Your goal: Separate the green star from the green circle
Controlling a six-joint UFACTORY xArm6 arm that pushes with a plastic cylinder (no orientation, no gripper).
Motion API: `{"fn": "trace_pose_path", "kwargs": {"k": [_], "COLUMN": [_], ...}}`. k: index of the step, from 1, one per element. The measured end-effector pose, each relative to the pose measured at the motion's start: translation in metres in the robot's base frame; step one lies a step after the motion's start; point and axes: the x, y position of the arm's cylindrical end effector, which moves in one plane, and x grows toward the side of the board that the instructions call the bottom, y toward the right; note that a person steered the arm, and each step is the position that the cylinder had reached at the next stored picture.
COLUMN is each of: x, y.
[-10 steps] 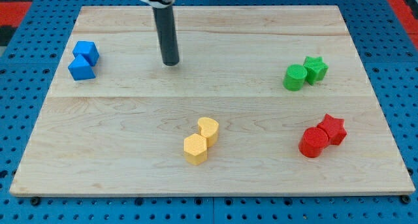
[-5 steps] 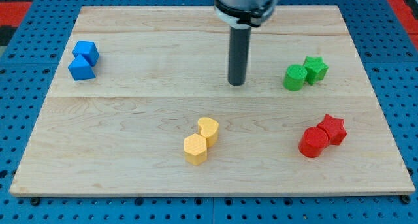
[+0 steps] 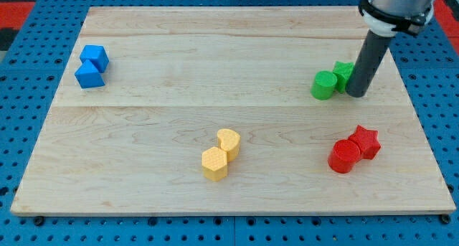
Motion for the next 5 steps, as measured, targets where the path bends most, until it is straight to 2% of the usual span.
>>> {"fn": "trace_pose_path", "kwargs": {"k": [1, 3, 5], "x": [-0.03, -0.086, -0.095], "y": [0.0, -0.049, -0.106]}}
